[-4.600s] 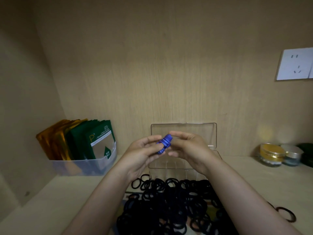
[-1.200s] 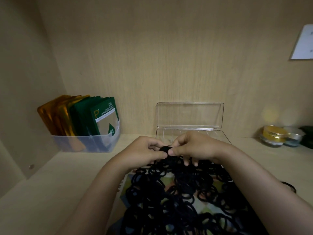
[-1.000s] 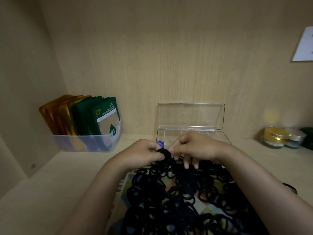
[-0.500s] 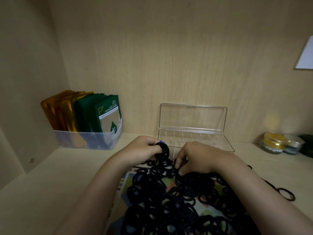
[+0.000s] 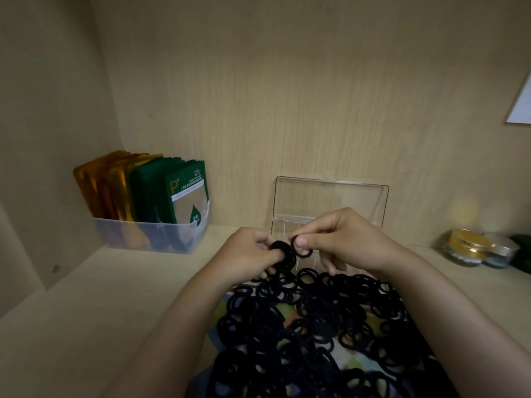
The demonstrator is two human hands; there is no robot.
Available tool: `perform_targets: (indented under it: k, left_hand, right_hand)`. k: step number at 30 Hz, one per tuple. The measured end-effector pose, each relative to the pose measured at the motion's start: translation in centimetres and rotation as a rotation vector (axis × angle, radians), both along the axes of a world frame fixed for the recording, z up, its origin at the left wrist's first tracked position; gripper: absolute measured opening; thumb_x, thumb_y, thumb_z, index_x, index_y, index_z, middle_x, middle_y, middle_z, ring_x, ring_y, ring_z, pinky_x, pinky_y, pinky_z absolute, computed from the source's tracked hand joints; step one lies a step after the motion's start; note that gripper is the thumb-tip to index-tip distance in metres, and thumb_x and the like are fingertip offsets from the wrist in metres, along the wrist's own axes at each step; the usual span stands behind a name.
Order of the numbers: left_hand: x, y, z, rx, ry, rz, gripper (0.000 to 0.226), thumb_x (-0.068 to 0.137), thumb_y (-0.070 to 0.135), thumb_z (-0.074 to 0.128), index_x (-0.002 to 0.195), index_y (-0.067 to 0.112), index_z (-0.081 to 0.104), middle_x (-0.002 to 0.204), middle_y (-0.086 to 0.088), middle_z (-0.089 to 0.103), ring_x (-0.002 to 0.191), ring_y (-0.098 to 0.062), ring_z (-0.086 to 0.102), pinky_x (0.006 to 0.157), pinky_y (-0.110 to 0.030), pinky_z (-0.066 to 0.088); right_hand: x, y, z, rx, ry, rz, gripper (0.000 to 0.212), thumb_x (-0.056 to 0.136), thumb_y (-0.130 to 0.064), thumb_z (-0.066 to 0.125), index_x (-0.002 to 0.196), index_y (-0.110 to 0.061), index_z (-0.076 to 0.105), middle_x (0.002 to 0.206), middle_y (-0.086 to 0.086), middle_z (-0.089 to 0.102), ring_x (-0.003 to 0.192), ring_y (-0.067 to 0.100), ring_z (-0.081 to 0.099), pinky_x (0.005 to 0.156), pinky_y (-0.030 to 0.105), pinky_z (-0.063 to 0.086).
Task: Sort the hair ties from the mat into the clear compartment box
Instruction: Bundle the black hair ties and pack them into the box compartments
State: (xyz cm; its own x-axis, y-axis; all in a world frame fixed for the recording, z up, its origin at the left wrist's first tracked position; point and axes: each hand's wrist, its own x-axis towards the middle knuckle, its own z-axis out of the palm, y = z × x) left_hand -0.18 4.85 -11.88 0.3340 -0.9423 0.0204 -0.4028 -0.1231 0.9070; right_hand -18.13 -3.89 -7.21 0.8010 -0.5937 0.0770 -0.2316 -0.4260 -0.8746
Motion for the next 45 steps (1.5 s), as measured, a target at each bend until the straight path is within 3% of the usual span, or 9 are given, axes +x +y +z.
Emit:
perform_targets:
  k: [6,11,19,21,25,30,33,39,45]
  left_hand:
    - [-0.6,-0.2,0.0,-0.030,0.442,-0.100,0.023,0.089,0.022,0.072,0.107,0.007,0.074,0.099,-0.011,0.077,0.094,-0.022,0.075,0.080,-0.028,0.061]
    - [-0.7,-0.1,0.3,-0.055,0.714,-0.190,0.032,0.100,0.024,0.052,0.119,0.001,0.066,0.111,-0.020,0.072,0.103,-0.031,0.071,0.090,-0.038,0.059]
    - [0.0,-0.1,-0.6,-0.045,0.474,-0.208,0.026,0.097,0.013,0.060,0.121,0.005,0.068,0.113,-0.012,0.074,0.107,-0.023,0.071,0.091,-0.029,0.057]
    - [0.2,0.1,-0.4,-0.062,0.488,-0.258,0.027,0.097,0.011,0.059,0.123,0.005,0.067,0.115,-0.011,0.073,0.109,-0.022,0.070,0.091,-0.029,0.057]
    - [0.3,0.2,-0.2,-0.082,0.521,-0.282,0.026,0.095,0.005,0.061,0.120,0.006,0.068,0.113,-0.012,0.074,0.107,-0.023,0.071,0.089,-0.028,0.058]
    - [0.5,0.2,-0.1,-0.149,0.377,-0.139,0.026,0.087,0.011,0.074,0.112,0.008,0.067,0.098,-0.014,0.076,0.085,-0.018,0.075,0.066,-0.027,0.060]
    - [0.6,0.2,-0.1,-0.193,0.364,-0.111,0.018,0.086,0.013,0.075,0.103,0.011,0.070,0.089,-0.007,0.075,0.073,-0.010,0.072,0.060,-0.023,0.057]
    - [0.7,-0.3,-0.4,-0.266,0.159,0.035,0.016,0.093,0.034,0.066,0.106,0.029,0.073,0.099,0.010,0.072,0.087,-0.006,0.066,0.073,-0.019,0.051]
    - [1.6,-0.8,-2.7,-0.276,-0.259,0.079,0.029,0.100,0.027,0.050,0.126,0.034,0.062,0.125,0.012,0.054,0.120,-0.005,0.047,0.096,-0.019,0.035]
  right_hand:
    - [1.7,0.7,-1.6,-0.260,-0.061,-0.198,0.011,0.086,-0.018,0.077,0.093,-0.023,0.082,0.078,-0.002,0.077,0.047,0.000,0.059,0.050,0.013,0.044]
    - [1.7,-0.1,-2.5,-0.471,-0.044,-0.290,0.015,0.085,-0.024,0.076,0.093,-0.035,0.081,0.089,-0.018,0.077,0.082,-0.009,0.069,0.080,0.020,0.057]
    - [1.9,0.2,-2.8,-0.554,0.047,-0.349,0.030,0.082,-0.043,0.075,0.111,-0.037,0.075,0.076,-0.012,0.072,0.068,0.000,0.064,0.067,0.026,0.054]
    - [1.7,0.0,-2.3,-0.392,0.082,-0.359,0.041,0.080,-0.044,0.078,0.118,-0.031,0.070,0.085,-0.008,0.068,0.064,0.003,0.062,0.063,0.024,0.050]
    - [0.6,0.0,-1.4,0.155,0.077,-0.099,0.022,0.089,-0.023,0.074,0.106,-0.010,0.075,0.100,0.018,0.073,0.071,0.022,0.069,0.056,0.032,0.058]
    - [0.8,0.2,-1.8,0.251,0.012,-0.095,0.018,0.089,-0.018,0.072,0.102,-0.006,0.075,0.105,0.018,0.074,0.091,0.029,0.074,0.069,0.035,0.062]
    - [1.3,0.5,-2.0,0.338,-0.061,-0.151,0.019,0.090,-0.017,0.070,0.102,-0.003,0.075,0.099,0.022,0.075,0.080,0.026,0.074,0.063,0.031,0.062]
    - [2.8,0.1,-1.2,0.257,-0.117,-0.374,0.020,0.092,-0.013,0.069,0.100,0.005,0.072,0.080,0.013,0.075,0.055,0.019,0.066,0.047,0.028,0.055]
    - [5.9,-2.2,-0.5,-0.205,0.348,-0.520,0.020,0.087,-0.018,0.069,0.084,0.001,0.074,0.067,0.017,0.072,0.047,0.024,0.065,0.042,0.024,0.050]
